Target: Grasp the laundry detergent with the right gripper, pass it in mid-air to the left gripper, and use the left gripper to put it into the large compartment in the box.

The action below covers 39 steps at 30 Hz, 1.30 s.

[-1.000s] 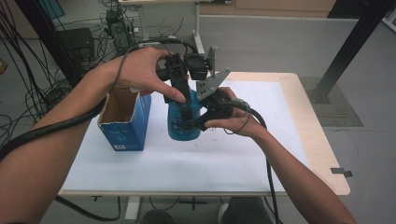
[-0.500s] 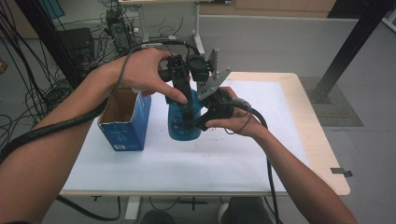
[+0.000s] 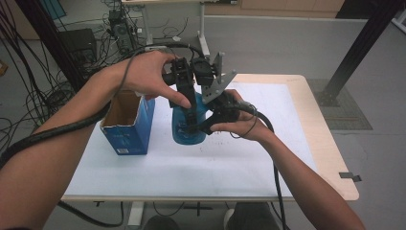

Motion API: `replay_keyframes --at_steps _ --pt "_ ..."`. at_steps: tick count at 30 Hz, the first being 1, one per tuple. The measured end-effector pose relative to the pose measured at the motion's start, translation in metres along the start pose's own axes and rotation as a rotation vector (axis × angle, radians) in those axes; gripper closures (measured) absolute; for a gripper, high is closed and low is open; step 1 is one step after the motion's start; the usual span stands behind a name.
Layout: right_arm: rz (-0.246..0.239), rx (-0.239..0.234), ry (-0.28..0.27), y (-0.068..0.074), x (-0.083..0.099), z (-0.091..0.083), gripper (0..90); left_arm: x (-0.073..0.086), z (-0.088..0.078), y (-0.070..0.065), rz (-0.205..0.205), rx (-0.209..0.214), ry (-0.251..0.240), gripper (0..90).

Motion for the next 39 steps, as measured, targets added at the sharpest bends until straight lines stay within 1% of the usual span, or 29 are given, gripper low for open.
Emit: replay_keyframes --at_steps 5,9,14,16,25,34,36,39 --pt "-0.009 0.004 -0.003 -0.0002 -0.0006 -0.0001 43.9 -0.0003 0.0009 0.0004 0.009 -0.005 0.005 22.4" --pt "-0.009 0.012 -0.007 -0.0011 -0.0009 -0.0016 43.9 0.0003 0.0014 0.0002 0.012 -0.008 0.011 25.8" --pt "-0.005 0.012 -0.007 0.0001 -0.0008 -0.002 43.9 0.0002 0.0015 0.0004 0.014 -0.007 0.015 30.0" --pt "-0.012 0.007 -0.007 0.0006 -0.0009 -0.0013 43.9 0.0008 0.0017 0.0007 0.016 -0.01 0.021 31.4" --pt "-0.022 0.007 0.0 0.0013 -0.0006 0.0006 43.9 0.0023 0.0026 0.0015 0.013 -0.021 0.028 36.0" --pt "-0.022 0.006 -0.001 0.0016 -0.0001 0.0023 43.9 0.0034 0.0039 0.0017 0.017 -0.023 0.038 36.6" --pt "-0.022 0.003 -0.002 0.0017 0.0003 0.0032 43.8 0.0037 0.0046 0.0016 0.017 -0.022 0.046 36.6" --pt "-0.022 0.004 0.005 0.0013 0.0015 0.0037 43.8 0.0038 0.006 0.0017 0.012 -0.024 0.047 36.7"
Point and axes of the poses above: each handheld gripper's, and its own axes: z roughly forward along the jaws, x roughly out of its underside, y roughly to its left, the point moved 9 cm from there along z, roughly forward along the jaws, and after that the axes turned 3 degrees about -x, right-handed, at the moved point
